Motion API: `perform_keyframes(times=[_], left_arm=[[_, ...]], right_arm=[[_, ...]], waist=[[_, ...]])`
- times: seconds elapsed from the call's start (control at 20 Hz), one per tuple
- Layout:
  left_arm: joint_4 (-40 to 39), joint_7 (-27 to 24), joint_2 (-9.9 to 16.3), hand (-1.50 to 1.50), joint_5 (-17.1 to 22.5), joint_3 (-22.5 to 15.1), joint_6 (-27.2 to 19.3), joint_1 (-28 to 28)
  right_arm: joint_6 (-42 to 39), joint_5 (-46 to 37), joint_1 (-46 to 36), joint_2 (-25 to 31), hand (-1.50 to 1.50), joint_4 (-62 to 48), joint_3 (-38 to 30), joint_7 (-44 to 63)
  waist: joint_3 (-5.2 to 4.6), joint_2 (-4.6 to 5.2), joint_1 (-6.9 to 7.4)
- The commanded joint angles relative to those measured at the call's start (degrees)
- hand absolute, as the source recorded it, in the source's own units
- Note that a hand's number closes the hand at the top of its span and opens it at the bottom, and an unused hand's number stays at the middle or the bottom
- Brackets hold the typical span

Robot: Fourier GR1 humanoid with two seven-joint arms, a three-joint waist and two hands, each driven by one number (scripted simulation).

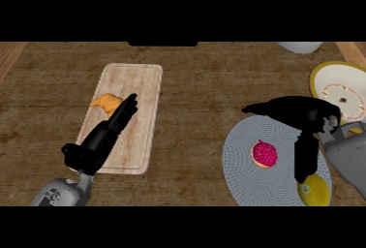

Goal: Pick the cupcake from the placemat and place it in the bowl

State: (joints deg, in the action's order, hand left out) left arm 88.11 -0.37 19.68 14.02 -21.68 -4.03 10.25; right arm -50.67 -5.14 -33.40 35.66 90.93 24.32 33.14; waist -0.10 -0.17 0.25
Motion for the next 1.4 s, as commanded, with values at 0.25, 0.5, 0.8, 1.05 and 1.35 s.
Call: perform_keyframes(times=[0.25,0.5,0.8,1.05,1.35], left_arm=[[2.79,2.35,0.02,0.0,-0.21,4.23,3.55,-1.28],[3.89,2.47,-1.57,0.0,-2.31,5.26,4.81,-3.48],[1.16,-0.11,-6.67,0.0,-6.27,3.31,3.66,-3.35],[-1.66,-0.86,-5.46,0.0,-5.74,6.5,7.61,-1.55],[6.48,3.65,-7.77,0.0,-9.79,5.03,5.28,-6.93]], right_arm=[[-2.61,0.18,5.29,-6.22,-1.5,8.75,1.08,12.88],[-2.37,-7.84,8.38,-6.22,-1.5,10.73,-1.54,6.82],[3.99,-19.76,15.43,-4.57,-1.5,13.2,-1.15,-4.43],[7.07,-28.88,10.76,-5.78,-1.5,6.19,0.31,-9.82],[7.67,-32.66,16.9,-6.76,-1.5,9.64,-2.77,-10.95]], waist=[[0.08,0.03,-0.34],[0.11,0.11,-0.11],[0.14,0.15,-0.26],[0.13,0.28,0.11],[0.11,0.09,-0.15]])
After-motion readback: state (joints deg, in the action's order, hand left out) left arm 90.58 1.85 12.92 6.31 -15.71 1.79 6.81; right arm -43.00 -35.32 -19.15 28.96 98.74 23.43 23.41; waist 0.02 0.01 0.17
